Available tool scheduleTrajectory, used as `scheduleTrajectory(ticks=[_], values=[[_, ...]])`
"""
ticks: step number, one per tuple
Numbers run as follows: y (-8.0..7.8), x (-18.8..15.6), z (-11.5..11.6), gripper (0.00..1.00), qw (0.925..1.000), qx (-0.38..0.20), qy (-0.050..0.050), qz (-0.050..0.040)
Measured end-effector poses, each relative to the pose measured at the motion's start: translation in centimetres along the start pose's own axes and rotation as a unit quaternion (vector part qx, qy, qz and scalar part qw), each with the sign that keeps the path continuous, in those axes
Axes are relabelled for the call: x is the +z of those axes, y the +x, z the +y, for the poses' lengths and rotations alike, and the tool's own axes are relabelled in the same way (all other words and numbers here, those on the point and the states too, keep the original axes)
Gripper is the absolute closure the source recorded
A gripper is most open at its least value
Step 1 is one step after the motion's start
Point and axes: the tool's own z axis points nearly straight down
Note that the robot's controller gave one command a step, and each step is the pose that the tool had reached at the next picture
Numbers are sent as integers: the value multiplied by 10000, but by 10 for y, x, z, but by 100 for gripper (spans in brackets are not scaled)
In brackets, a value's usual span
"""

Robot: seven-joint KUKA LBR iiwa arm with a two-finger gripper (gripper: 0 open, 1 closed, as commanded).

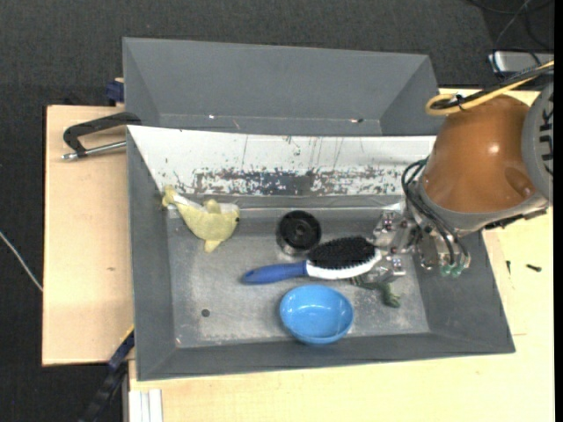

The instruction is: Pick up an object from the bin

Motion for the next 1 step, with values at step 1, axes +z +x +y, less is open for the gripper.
scheduleTrajectory(ticks=[1], values=[[-19, -32, 4, 100, 10000, -61, 0, 6]])
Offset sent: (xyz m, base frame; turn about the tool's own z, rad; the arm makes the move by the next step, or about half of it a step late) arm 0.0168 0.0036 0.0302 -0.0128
